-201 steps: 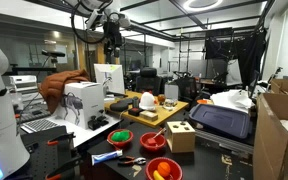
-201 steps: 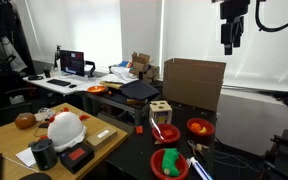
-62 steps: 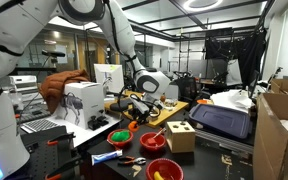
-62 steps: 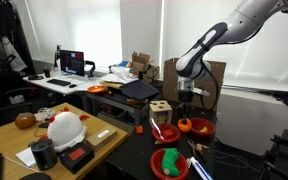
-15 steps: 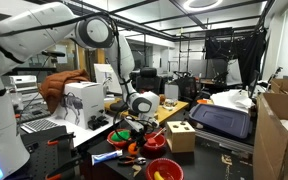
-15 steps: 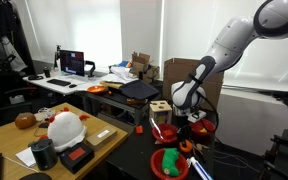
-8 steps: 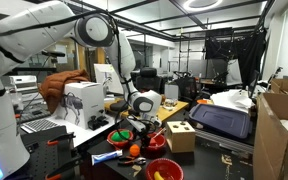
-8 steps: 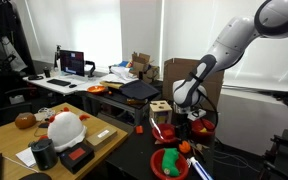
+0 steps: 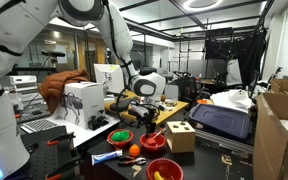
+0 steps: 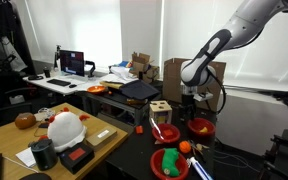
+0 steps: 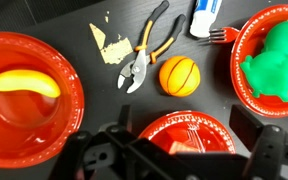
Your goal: Put the basketball on the table.
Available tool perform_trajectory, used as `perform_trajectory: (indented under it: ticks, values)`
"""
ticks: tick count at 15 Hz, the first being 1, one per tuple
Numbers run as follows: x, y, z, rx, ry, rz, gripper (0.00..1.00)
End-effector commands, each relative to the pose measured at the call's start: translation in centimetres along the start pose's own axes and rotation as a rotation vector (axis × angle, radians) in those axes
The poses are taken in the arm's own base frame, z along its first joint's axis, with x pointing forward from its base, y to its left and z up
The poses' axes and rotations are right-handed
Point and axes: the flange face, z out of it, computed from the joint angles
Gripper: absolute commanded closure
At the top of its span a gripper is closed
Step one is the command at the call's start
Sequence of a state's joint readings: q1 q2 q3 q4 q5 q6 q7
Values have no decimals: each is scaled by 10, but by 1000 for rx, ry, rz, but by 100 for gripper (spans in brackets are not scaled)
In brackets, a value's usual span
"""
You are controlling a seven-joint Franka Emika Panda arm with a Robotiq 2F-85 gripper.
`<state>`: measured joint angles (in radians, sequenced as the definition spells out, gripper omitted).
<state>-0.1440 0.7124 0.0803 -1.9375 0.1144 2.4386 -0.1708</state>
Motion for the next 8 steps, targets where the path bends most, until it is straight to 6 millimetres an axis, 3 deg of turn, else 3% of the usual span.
perform_trajectory:
  ticks: [1, 8]
  values:
    - [-34, -8, -57, 8, 4, -19, 0]
    - [-50, -26, -158, -16, 71, -38, 0]
